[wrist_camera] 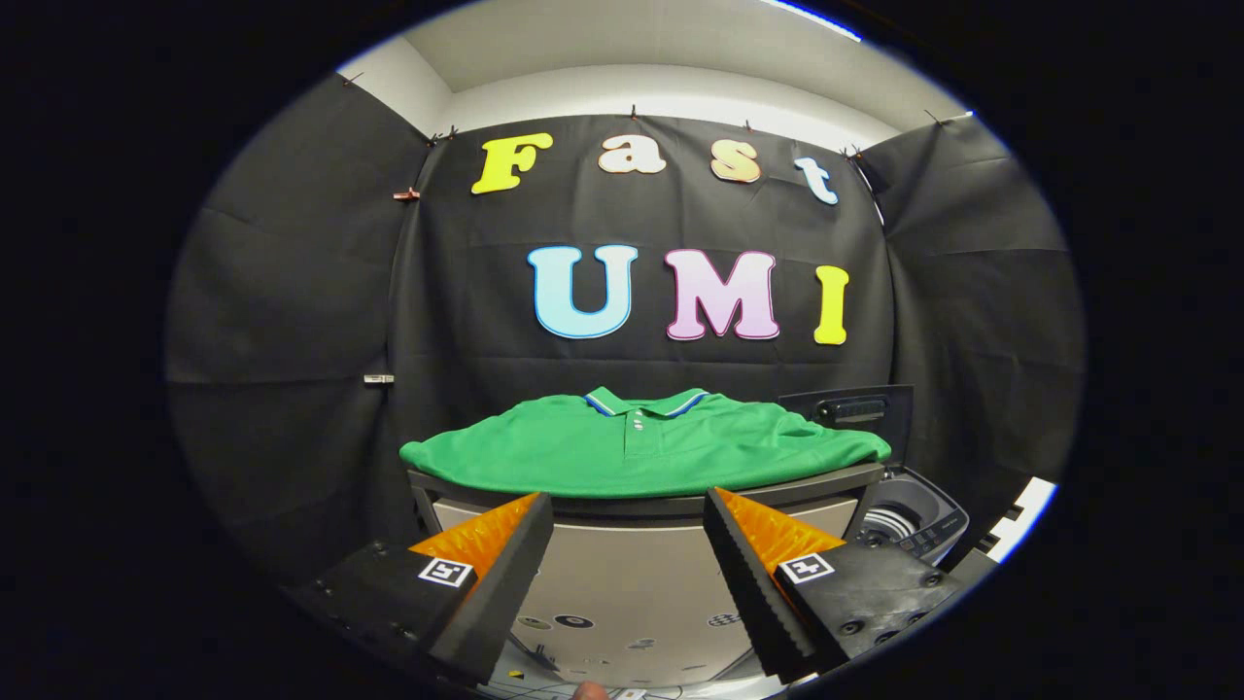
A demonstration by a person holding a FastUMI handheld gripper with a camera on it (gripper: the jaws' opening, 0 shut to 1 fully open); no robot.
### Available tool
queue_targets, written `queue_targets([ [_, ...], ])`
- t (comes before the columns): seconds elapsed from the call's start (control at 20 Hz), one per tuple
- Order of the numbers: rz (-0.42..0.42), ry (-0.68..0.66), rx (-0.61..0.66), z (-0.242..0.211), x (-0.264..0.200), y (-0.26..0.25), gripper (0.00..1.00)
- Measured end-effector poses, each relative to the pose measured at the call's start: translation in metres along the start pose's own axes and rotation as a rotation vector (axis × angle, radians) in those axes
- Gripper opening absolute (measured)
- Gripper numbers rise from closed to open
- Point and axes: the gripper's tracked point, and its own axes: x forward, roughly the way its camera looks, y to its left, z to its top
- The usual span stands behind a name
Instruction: Put the clothes into the washing machine and then close the washing machine lid.
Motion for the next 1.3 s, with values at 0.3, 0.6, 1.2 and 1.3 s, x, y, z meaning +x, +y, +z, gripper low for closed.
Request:
queue_targets([
  [0.3, 0.002, -0.008, 0.005, 0.001, 0.0, 0.001, 0.98],
  [0.6, -0.012, 0.001, 0.001, -0.001, 0.0, 0.0, 0.98],
  [1.2, 0.003, 0.033, 0.007, 0.022, 0.013, 0.001, 0.98],
  [1.3, -0.002, 0.041, 0.005, 0.044, 0.05, 0.002, 0.98],
])
